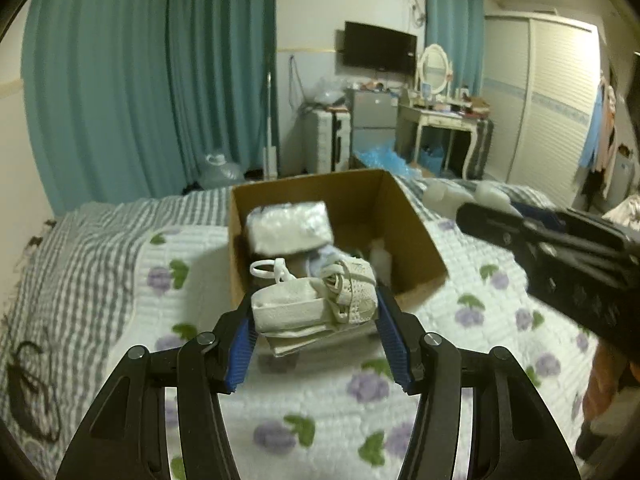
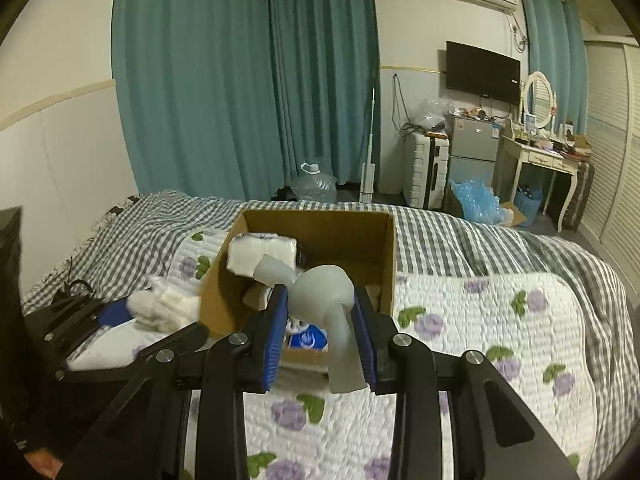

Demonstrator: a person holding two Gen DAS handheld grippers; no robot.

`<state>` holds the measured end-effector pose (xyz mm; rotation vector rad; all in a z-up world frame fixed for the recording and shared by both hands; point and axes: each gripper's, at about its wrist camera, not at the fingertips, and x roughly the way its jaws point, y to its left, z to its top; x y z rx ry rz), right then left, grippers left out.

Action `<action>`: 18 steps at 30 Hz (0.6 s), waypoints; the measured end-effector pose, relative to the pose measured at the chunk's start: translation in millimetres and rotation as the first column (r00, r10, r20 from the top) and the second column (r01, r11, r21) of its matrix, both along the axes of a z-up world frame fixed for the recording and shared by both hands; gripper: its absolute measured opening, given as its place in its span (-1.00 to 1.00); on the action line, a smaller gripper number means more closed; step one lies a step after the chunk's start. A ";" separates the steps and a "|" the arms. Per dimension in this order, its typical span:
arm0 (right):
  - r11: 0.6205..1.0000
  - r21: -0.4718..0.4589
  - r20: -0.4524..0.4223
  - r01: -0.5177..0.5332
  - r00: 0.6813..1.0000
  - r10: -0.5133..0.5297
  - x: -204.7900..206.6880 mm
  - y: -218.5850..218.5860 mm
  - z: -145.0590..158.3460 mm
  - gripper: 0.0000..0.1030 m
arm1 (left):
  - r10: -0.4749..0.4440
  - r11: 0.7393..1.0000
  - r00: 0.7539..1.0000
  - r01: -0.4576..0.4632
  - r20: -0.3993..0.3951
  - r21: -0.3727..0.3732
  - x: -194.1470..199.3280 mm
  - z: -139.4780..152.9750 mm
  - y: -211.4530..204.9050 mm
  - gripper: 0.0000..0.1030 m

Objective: Organize soft objects
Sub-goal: 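Carry both items over the box and open both tools to drop them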

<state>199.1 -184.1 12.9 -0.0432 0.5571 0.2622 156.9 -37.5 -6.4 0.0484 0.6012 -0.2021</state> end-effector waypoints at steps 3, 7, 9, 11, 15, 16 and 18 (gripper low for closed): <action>1.000 -0.005 -0.021 -0.004 1.000 0.004 24.4 0.6 -5.1 -0.38 | 0.006 1.000 1.000 -0.007 -0.026 -0.018 36.6 -3.0 -2.6 0.06; 1.000 -0.001 -0.067 0.013 0.998 -0.013 60.3 -2.5 -20.8 -0.38 | 0.019 1.000 0.999 -0.018 -0.043 0.010 72.7 -17.0 -6.3 0.06; 1.000 0.000 -0.095 0.016 0.995 -0.016 77.6 -3.0 -31.5 -0.38 | 0.008 1.000 0.998 -0.007 -0.061 0.022 86.0 -27.7 -8.6 0.06; 1.000 -0.004 -0.112 0.018 0.994 -0.018 89.5 -2.5 -40.3 -0.38 | -0.007 0.999 0.997 0.010 -0.082 0.031 95.3 -38.3 -11.8 0.10; 1.000 0.003 -0.136 0.002 0.991 -0.002 107.3 3.6 -55.4 -0.37 | -0.009 0.999 0.995 0.015 -0.102 0.053 103.3 -55.1 -13.1 0.11; 1.000 0.002 -0.139 -0.001 0.990 0.002 109.4 5.1 -57.4 -0.35 | -0.014 0.998 0.994 0.019 -0.105 0.052 104.3 -58.3 -13.2 0.18; 1.000 0.009 -0.144 0.000 0.990 0.002 113.0 7.1 -61.7 -0.23 | -0.010 0.998 0.994 0.017 -0.107 0.061 105.0 -64.0 -13.0 0.31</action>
